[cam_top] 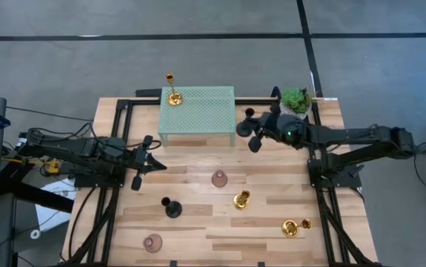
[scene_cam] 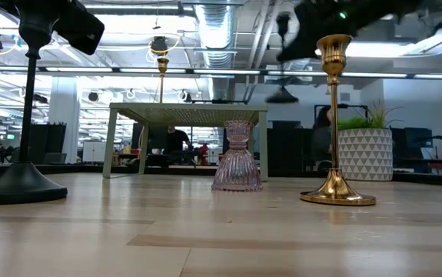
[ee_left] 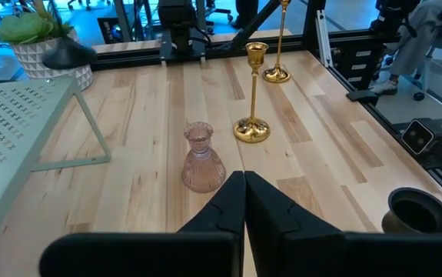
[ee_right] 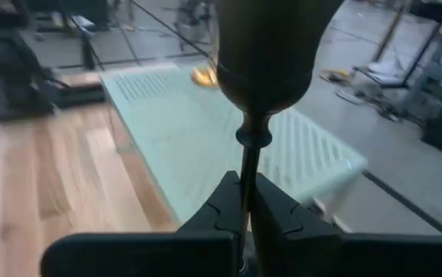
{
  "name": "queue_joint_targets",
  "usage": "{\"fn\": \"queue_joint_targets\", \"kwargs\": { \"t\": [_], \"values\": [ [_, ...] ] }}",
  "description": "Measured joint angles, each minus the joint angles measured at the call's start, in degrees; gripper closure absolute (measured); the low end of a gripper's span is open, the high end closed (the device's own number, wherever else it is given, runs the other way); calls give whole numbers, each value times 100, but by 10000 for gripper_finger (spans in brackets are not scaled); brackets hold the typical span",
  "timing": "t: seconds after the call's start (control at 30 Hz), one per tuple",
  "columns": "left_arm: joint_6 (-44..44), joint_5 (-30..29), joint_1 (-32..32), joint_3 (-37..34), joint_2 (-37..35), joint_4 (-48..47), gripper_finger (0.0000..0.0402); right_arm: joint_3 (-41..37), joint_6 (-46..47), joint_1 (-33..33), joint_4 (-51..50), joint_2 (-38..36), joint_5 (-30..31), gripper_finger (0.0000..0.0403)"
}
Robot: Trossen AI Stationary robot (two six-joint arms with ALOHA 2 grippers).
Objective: Pick & Place candle stick holders
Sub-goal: Put the top black candle holder on the shelf
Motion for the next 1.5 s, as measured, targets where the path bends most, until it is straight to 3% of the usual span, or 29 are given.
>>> {"fn": "queue_joint_targets", "kwargs": {
  "t": [0.33, 0.57, 0.83, 1.13, 1.5],
  "values": [
    [-6, 0, 0, 0, 0, -2, 396, 1935, -535, -722, -117, 1805, -1593, 403],
    [-39, 0, 0, 0, 0, -2, 395, 3487, -695, -1293, -376, 3027, -2357, 403],
    [-39, 0, 0, 0, 0, -3, 396, 4501, -586, -1667, -517, 4045, -3059, 403],
    [-39, 0, 0, 0, 0, 2, 397, 5543, -637, -1769, -939, 4815, -3214, 403],
    [-29, -65, 0, 0, -2, 3, 395, 5621, -347, -2123, -888, 5025, -3348, 403]
  ]
}}
